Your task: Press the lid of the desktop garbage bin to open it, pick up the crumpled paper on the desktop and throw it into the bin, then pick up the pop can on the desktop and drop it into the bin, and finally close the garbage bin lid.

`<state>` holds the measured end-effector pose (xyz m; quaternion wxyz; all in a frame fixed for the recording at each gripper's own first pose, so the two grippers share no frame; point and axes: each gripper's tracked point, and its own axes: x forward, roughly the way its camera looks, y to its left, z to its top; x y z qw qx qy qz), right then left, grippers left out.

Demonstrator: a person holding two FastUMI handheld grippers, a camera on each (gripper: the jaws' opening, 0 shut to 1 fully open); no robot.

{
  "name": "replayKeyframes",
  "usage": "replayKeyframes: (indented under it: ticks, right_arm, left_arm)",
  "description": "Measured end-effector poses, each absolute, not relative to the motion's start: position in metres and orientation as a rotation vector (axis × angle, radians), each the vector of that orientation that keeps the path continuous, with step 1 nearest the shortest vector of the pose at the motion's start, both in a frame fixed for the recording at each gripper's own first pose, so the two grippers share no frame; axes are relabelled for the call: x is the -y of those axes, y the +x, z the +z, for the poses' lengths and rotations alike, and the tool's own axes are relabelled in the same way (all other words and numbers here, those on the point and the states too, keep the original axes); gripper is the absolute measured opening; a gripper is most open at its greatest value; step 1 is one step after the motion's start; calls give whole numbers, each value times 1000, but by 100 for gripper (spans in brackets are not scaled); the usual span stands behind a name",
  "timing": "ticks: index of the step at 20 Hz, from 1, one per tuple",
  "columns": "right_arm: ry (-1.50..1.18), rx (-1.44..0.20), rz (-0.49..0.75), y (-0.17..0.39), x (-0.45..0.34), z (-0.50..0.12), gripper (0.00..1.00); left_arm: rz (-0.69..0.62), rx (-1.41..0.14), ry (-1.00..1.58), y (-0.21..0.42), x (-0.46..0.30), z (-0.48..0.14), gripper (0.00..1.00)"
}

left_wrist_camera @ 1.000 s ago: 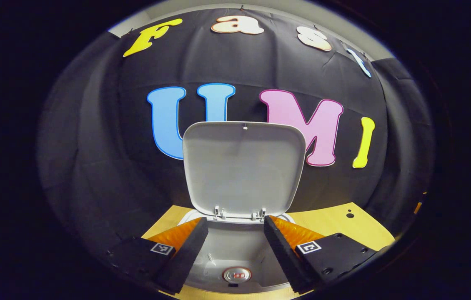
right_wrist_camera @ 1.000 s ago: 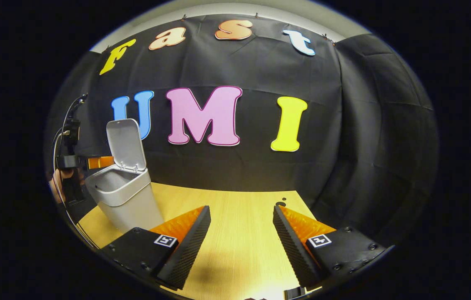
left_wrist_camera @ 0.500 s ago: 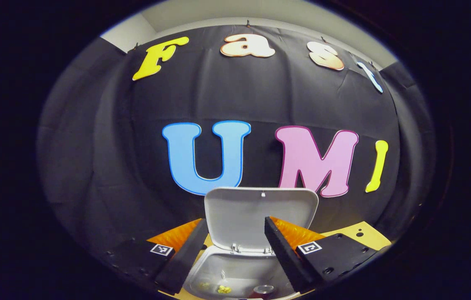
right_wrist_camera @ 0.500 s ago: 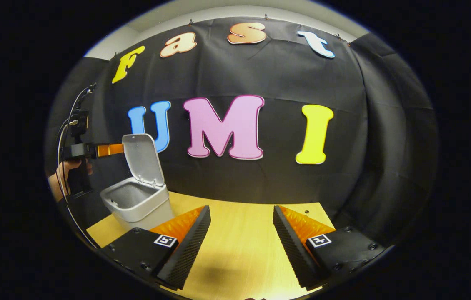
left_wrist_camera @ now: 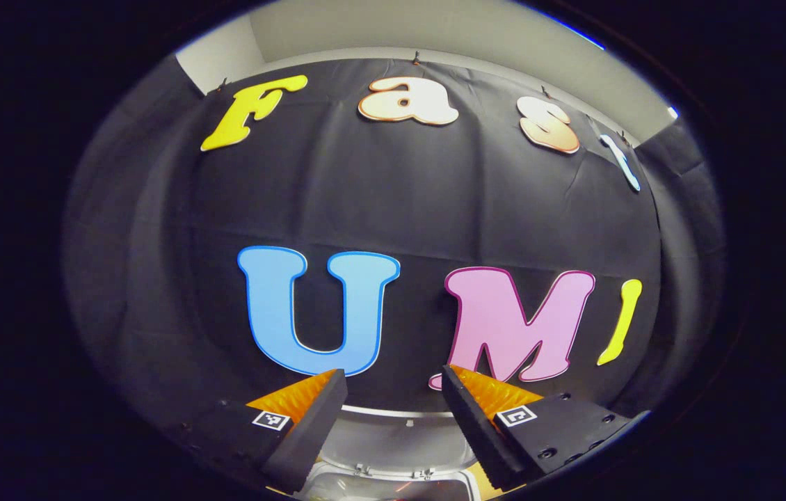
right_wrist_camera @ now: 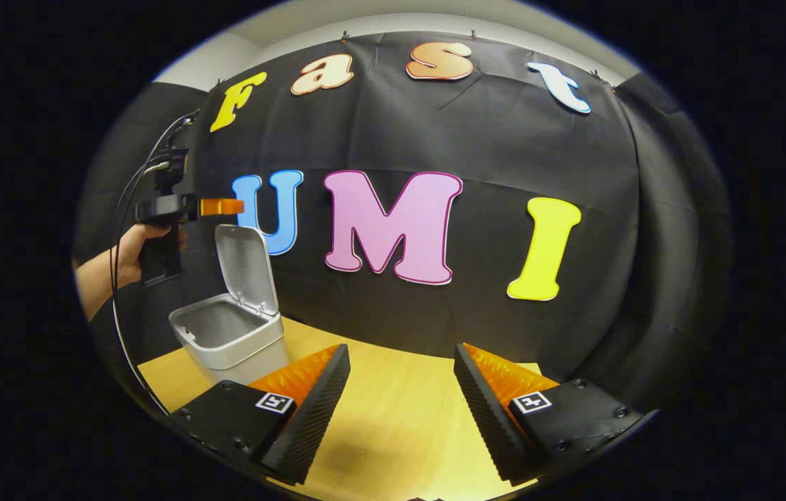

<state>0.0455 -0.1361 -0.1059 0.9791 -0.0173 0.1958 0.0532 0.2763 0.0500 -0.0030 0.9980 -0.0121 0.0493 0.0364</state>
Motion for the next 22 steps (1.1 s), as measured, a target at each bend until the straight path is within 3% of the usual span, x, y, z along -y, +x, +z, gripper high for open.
replayKeyframes:
  ticks: [7, 11, 15, 22]
  right_arm:
    - [33, -487, 68, 27, 132, -141, 98]
    - [39, -459, 68, 29, 112, -135, 98]
    - [29, -457, 61, 14, 93, -137, 98]
    - [19, -491, 53, -5, 70, -146, 97]
  left_arm:
    - [2, -272, 107, 281, -47, -27, 96]
    - [-15, -354, 90, 224, -46, -37, 96]
    - [-20, -405, 60, 125, -41, -111, 97]
    - [-26, -382, 72, 96, -39, -160, 96]
